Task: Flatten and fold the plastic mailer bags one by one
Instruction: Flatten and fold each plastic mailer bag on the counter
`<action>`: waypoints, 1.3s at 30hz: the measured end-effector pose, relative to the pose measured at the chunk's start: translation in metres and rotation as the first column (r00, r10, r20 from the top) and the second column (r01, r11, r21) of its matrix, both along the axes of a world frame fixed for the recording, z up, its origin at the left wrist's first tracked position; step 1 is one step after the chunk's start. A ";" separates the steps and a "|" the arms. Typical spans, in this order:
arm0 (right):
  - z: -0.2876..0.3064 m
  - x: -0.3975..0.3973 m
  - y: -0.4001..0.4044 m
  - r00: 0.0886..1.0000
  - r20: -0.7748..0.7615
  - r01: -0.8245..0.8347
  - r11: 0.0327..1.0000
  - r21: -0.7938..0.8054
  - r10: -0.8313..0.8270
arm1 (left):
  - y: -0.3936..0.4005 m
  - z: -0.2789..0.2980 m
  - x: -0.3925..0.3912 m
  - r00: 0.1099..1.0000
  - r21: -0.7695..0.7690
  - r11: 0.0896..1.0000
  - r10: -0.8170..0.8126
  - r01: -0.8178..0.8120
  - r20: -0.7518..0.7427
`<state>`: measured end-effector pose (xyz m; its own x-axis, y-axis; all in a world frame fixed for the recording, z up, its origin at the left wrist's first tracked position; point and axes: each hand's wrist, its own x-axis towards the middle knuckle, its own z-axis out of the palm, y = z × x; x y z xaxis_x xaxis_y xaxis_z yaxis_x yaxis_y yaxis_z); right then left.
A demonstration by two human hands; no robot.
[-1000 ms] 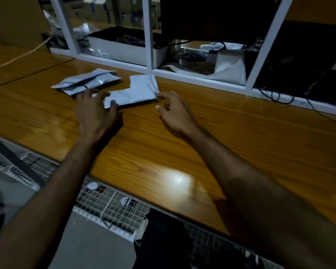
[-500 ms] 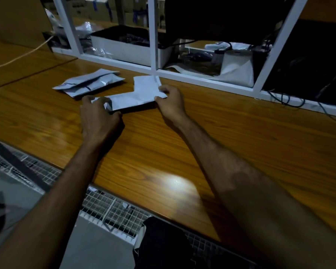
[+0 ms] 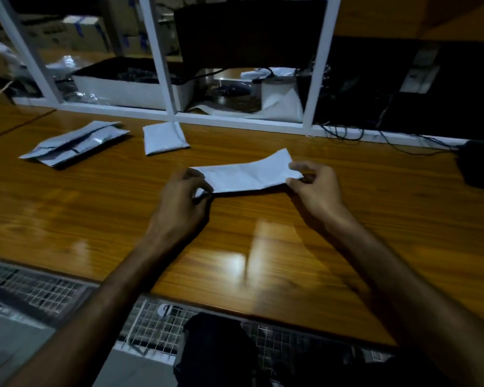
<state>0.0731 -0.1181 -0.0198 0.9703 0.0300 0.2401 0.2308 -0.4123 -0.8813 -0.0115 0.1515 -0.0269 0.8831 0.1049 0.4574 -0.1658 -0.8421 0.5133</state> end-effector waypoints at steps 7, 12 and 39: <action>-0.004 -0.056 -0.124 0.981 -0.040 0.189 0.982 -0.011 -0.190 | -0.100 -0.002 -0.002 0.973 0.074 0.970 -0.228 0.230 -0.040; -0.007 -0.083 -0.159 0.968 -0.021 0.250 0.967 -0.057 -0.252 | -0.132 -0.005 -0.004 0.948 0.130 0.939 -0.316 0.318 -0.034; -0.023 -0.009 -0.080 0.984 0.095 -0.050 0.742 -0.669 0.152 | -0.211 -0.007 0.064 0.952 0.457 0.843 -0.191 0.285 -0.241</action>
<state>0.0642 -0.1983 -0.0424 0.9118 0.3261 0.2493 0.3991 -0.8464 -0.3525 0.0523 -0.0593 -0.0342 0.9234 -0.3100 0.2265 -0.3377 -0.9365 0.0950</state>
